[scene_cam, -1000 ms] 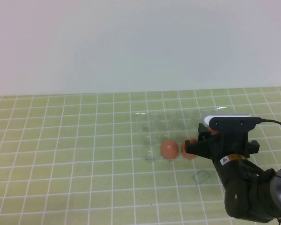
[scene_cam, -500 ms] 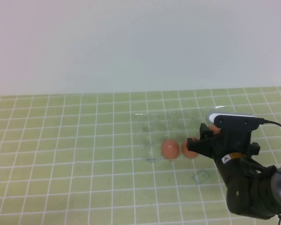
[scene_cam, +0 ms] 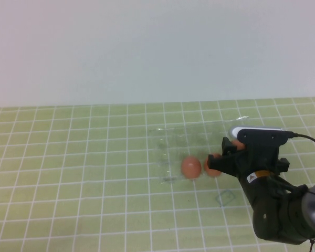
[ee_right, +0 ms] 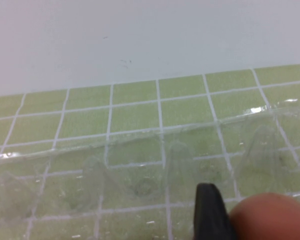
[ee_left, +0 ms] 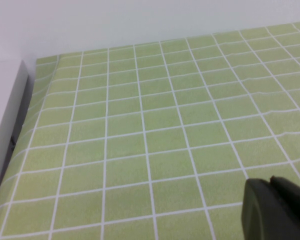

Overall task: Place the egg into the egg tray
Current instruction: Place the egg in the egg tray

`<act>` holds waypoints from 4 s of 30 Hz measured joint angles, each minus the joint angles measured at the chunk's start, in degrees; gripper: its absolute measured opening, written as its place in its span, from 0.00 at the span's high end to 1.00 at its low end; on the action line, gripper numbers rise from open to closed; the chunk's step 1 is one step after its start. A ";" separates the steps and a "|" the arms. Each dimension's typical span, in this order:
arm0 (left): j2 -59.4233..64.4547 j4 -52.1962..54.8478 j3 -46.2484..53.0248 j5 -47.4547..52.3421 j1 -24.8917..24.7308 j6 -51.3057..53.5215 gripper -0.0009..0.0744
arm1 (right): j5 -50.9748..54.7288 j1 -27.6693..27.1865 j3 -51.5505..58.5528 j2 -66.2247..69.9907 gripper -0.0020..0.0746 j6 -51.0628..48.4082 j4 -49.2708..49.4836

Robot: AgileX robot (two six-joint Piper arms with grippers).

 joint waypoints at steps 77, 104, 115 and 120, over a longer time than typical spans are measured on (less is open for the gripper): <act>0.00 0.00 0.00 0.00 -0.03 0.00 0.99 | 0.42 0.89 -0.02 -2.42 0.45 2.97 -4.10; 0.00 0.00 0.00 0.00 -0.03 0.00 0.99 | 1.51 0.36 -0.02 0.05 0.45 -1.49 1.38; 0.00 0.00 0.00 0.00 -0.03 0.00 0.99 | 0.79 0.36 -0.02 0.52 0.45 -1.49 1.00; 0.00 0.00 0.00 0.00 -0.03 0.00 0.99 | 0.79 0.36 -0.02 0.52 0.45 -1.49 1.00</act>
